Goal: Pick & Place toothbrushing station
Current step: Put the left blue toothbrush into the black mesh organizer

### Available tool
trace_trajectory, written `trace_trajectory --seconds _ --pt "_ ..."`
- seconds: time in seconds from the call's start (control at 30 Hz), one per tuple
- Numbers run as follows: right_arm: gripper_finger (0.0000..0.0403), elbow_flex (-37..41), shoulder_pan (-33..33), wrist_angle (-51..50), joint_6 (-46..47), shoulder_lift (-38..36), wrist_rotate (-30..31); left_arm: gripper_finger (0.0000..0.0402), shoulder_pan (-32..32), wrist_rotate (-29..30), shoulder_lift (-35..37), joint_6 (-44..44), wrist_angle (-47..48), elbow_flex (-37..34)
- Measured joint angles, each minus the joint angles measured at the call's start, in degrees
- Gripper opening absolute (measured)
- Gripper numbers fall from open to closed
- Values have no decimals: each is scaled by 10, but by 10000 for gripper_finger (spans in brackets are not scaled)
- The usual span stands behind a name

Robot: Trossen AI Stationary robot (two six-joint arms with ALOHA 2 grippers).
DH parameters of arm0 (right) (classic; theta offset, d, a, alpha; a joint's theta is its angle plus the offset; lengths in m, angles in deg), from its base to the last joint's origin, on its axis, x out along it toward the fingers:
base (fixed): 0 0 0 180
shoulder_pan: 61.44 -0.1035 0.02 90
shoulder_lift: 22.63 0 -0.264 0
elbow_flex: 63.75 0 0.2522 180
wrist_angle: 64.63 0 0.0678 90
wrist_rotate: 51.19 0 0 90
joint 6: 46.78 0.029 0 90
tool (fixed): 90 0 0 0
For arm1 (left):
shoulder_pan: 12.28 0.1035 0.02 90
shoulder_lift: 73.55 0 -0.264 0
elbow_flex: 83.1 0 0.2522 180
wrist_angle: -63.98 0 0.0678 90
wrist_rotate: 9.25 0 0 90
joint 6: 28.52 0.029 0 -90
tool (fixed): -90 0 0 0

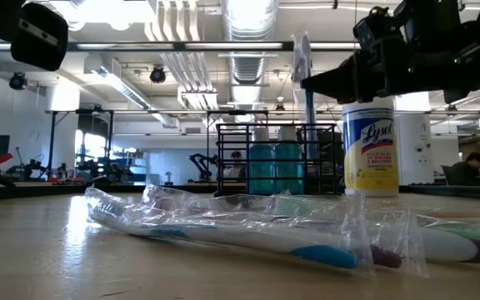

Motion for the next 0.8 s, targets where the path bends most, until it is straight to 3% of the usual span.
trace_trajectory --seconds 0.43,0.8 --pt "28 0 0 41 20 80 12 12 0 0 0 -12 21 -1" --pt "109 0 -1 39 75 78 11 12 0 0 0 -19 20 -1"
